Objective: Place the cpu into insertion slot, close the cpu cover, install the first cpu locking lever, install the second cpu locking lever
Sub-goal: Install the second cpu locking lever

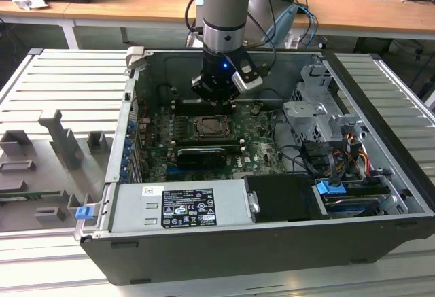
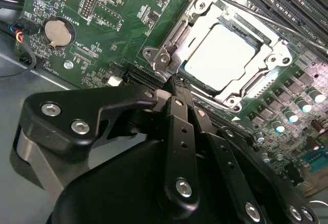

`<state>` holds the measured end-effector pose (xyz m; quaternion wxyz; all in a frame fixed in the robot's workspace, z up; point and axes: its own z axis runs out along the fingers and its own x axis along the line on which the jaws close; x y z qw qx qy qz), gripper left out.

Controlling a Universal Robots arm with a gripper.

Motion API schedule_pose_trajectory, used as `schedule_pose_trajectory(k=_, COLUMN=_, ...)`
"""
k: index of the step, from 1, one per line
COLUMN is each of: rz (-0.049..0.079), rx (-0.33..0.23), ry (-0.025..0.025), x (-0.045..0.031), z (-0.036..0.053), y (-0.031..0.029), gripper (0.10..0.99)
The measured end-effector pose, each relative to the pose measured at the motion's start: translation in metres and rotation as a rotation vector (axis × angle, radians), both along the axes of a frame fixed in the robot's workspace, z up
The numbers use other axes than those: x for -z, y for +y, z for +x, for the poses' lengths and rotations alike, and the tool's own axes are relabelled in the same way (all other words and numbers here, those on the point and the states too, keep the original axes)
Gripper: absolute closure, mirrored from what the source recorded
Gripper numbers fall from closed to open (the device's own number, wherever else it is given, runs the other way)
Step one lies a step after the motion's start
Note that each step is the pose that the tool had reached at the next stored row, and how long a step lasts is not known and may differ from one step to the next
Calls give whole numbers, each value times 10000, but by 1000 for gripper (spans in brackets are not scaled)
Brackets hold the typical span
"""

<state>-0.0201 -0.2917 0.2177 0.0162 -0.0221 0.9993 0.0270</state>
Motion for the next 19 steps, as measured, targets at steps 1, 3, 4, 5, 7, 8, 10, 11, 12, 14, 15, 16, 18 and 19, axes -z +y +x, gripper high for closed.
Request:
schedule_pose_trajectory(k=1, rz=0, rx=1, ry=0, x=0, z=0, y=-1, gripper=980)
schedule_pose_trajectory(k=3, rz=-3, rx=0, ry=1, x=-6, z=0, y=-3, gripper=980)
schedule_pose_trajectory(k=4, rz=-2, rx=0, ry=1, x=-11, z=0, y=-3, gripper=980)
schedule_pose_trajectory(k=5, rz=0, rx=1, ry=0, x=-18, z=0, y=-2, gripper=980)
schedule_pose_trajectory(k=7, rz=-1, rx=0, ry=0, x=-62, z=0, y=-2, gripper=980)
schedule_pose_trajectory(k=8, rz=-1, rx=0, ry=0, x=-76, z=0, y=-2, gripper=980)
schedule_pose_trajectory(k=10, rz=0, rx=0, ry=0, x=-112, z=0, y=-2, gripper=980)
schedule_pose_trajectory(k=11, rz=-1, rx=0, ry=0, x=-123, z=0, y=-2, gripper=980)
schedule_pose_trajectory(k=12, rz=0, rx=0, ry=-1, x=-122, z=0, y=-2, gripper=980)
schedule_pose_trajectory(k=14, rz=0, rx=-1, ry=0, x=-123, z=0, y=-5, gripper=980)
schedule_pose_trajectory(k=15, rz=-2, rx=-2, ry=2, x=-124, z=0, y=-8, gripper=980)
schedule_pose_trajectory(k=16, rz=-1, rx=-1, ry=1, x=-123, z=0, y=-12, gripper=980)
schedule_pose_trajectory(k=18, rz=-1, rx=0, ry=1, x=-123, z=0, y=-23, gripper=980)
schedule_pose_trajectory(k=19, rz=-1, rx=0, ry=0, x=-123, z=0, y=-27, gripper=980)
